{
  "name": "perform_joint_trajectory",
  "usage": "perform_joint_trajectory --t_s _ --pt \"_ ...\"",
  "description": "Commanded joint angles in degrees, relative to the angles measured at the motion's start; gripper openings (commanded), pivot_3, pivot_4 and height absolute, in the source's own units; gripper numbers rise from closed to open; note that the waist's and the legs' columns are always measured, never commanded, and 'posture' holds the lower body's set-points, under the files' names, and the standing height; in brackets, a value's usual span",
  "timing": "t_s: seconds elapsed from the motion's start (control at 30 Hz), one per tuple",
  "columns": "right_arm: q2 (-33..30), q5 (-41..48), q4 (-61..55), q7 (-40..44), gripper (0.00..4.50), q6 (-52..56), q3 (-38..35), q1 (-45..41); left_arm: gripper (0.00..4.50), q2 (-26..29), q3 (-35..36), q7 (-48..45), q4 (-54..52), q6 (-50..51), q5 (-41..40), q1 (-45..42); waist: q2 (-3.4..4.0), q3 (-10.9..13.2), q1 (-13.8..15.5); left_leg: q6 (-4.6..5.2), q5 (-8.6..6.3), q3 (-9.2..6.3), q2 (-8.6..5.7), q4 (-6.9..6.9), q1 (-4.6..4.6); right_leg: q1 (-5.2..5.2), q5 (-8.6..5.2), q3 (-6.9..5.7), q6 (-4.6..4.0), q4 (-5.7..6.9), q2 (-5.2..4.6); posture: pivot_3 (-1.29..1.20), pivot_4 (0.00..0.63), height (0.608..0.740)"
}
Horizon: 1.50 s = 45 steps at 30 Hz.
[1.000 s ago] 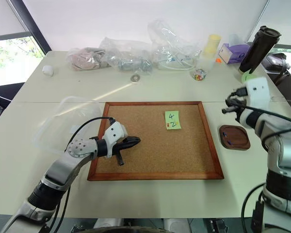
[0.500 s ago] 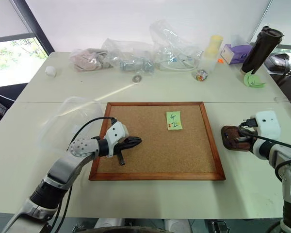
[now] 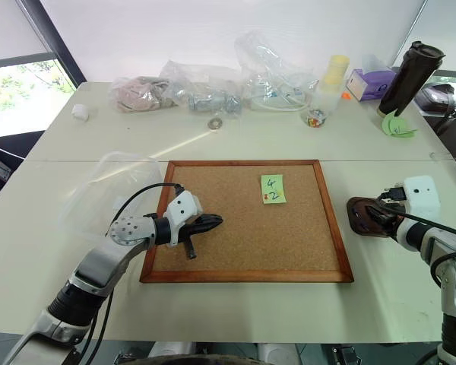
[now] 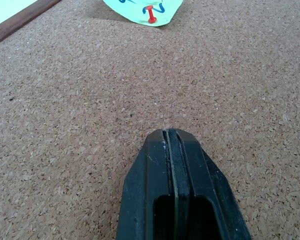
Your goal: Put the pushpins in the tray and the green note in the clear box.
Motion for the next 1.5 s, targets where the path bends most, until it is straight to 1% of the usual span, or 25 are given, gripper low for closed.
perform_joint_trajectory --t_s 0.03,0.07,0.2,0.43,0.67,0.87,1.07,1.23,1.33,1.4,1.5 --pt "-0.08 0.46 -0.25 -0.39 4.36 -1.41 -0.37 -0.99 0.0 0.6 -3.2 -0.83 3.2 2.04 1.71 2.35 0.0 0.0 0.01 0.0 0.0 0.0 0.0 0.0 0.0 0.0 0.0 0.0 0.0 0.0 0.0 0.0 0.15 0.74" --pt "0.03 0.59 -0.13 -0.54 4.45 -1.27 -0.39 -1.22 0.0 0.59 -3.18 -0.8 3.18 2.08 1.7 2.37 0.0 0.0 0.01 0.0 0.0 0.0 0.0 0.0 0.0 0.0 0.0 0.0 0.0 0.0 0.0 0.0 0.15 0.74" --pt "0.18 0.68 0.14 -0.83 4.45 -1.26 0.22 -1.03 0.0 0.59 -3.13 -0.72 3.04 2.2 1.69 2.45 0.01 -0.01 0.0 0.0 0.0 0.0 0.0 0.0 0.0 0.0 0.0 0.01 0.0 0.0 0.0 0.0 0.15 0.74" --pt "0.13 -1.59 4.11 -2.51 4.45 -5.86 1.67 -1.24 0.0 0.77 -3.18 -0.72 2.56 2.33 1.76 2.55 0.01 -0.01 0.0 0.0 0.0 0.0 0.0 0.0 0.0 -0.01 0.0 0.01 0.0 0.0 0.0 0.0 0.15 0.74" --pt "-1.35 -2.34 8.57 -2.55 4.45 -9.24 0.31 -1.35 0.0 0.85 -3.1 -0.62 1.97 2.75 1.63 2.85 0.01 -0.01 -0.01 0.0 0.0 0.01 0.0 0.0 0.0 -0.01 0.0 0.01 0.0 0.0 0.0 0.0 0.15 0.74" --pt "-0.41 -3.04 10.58 -2.64 4.45 -11.5 1.75 -0.23 0.0 0.88 -3.13 -0.58 1.83 2.89 1.62 2.73 0.02 -0.01 -0.03 0.0 0.0 0.01 0.0 0.0 0.01 0.0 0.0 0.02 0.0 0.0 0.0 0.0 0.15 0.74" --pt "-0.35 -0.07 8.7 -2.95 4.45 -9.1 -0.83 -2.48 0.0 0.9 -2.99 -0.54 1.77 3.09 1.48 2.8 0.02 -0.02 -0.03 0.0 0.0 0.01 0.0 0.0 0.01 0.0 0.0 0.02 0.0 0.0 0.0 0.0 0.15 0.74" --pt "-1.2 4.49 3.49 -1.76 4.45 -3.48 -1.64 -4.32 0.0 0.73 -2.98 -0.53 1.97 3.08 1.39 2.72 0.05 -0.03 -0.02 0.0 0.0 0.0 0.01 0.0 0.0 -0.01 0.0 0.03 0.0 0.0 0.0 0.0 0.15 0.74" --pt "-2.42 7.38 -1.98 0.74 4.45 -0.43 -0.16 -3.79 0.0 0.59 -2.91 -0.49 2.17 3.1 1.34 2.55 0.04 -0.03 -0.01 0.0 0.0 0.0 0.02 0.0 0.0 -0.01 0.0 0.03 0.0 0.0 -0.01 0.0 0.15 0.74" --pt "-2.22 9.92 -7.1 1.98 4.45 2.27 3.16 -4.03 0.0 0.48 -2.79 -0.28 2.08 3.17 1.33 2.64 0.03 -0.02 -0.02 0.01 0.0 0.0 0.02 0.0 -0.01 -0.01 0.0 0.03 0.0 0.0 -0.01 0.0 0.15 0.74" --pt "-1.03 10.95 -10.28 1.53 4.45 3.77 7.59 -5.51 0.0 0.37 -2.73 -0.12 2.13 3.2 1.34 2.66 0.03 -0.02 -0.04 0.01 0.0 -0.01 0.02 0.0 0.0 0.0 0.0 0.03 0.0 0.0 -0.02 0.0 0.15 0.74"
